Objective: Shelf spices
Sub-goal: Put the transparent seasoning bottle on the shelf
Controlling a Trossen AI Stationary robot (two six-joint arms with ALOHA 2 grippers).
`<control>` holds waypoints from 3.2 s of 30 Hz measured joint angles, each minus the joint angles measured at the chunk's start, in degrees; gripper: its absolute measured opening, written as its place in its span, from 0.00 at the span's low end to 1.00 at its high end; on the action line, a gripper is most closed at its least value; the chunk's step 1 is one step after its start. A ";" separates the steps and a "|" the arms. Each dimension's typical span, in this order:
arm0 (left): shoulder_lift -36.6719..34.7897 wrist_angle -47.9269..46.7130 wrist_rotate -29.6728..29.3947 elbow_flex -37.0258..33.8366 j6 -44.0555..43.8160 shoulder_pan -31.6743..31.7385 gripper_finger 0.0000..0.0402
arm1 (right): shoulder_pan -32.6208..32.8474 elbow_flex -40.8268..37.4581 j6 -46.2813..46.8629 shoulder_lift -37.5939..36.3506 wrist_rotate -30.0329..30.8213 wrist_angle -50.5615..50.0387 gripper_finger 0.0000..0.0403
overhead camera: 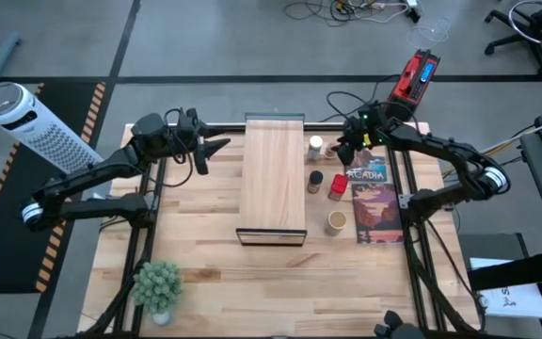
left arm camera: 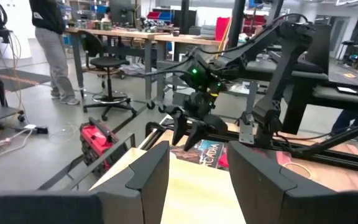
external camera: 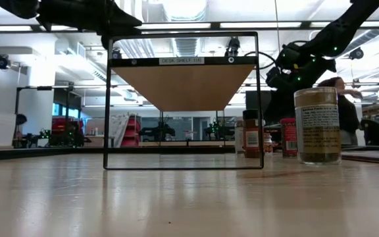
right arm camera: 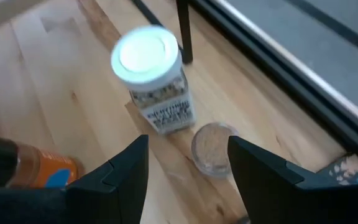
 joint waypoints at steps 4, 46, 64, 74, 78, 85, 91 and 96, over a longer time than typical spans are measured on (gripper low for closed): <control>0.00 -0.03 -0.02 0.00 -0.54 0.00 0.38 | -0.28 -0.02 0.98 -0.34 0.04 0.89 0.49; -0.15 -1.11 -2.04 -0.04 2.56 0.00 0.41 | -0.32 0.98 -11.43 7.11 2.11 0.51 0.61; -0.15 -1.98 -2.59 -0.02 3.35 0.15 0.42 | -0.02 8.20 -12.95 17.12 4.42 -0.07 0.61; -0.15 -2.34 -2.69 -0.02 3.52 0.20 0.41 | 0.13 10.23 -12.83 18.91 2.86 -1.37 0.50; -0.15 -2.37 -2.69 -0.02 3.55 0.20 0.40 | 0.11 10.30 -12.82 19.03 2.86 -2.49 0.40; -0.15 -2.46 -3.01 -0.02 3.53 0.20 0.41 | 0.10 10.37 -12.62 18.48 2.67 -3.25 0.34; -0.15 -2.67 -3.06 -0.02 3.52 0.20 0.40 | 0.11 10.24 -12.39 17.81 3.28 -4.12 0.34; -0.15 -2.66 -3.06 -0.02 3.50 0.20 0.40 | 0.11 10.23 -12.39 17.45 3.48 -5.20 0.34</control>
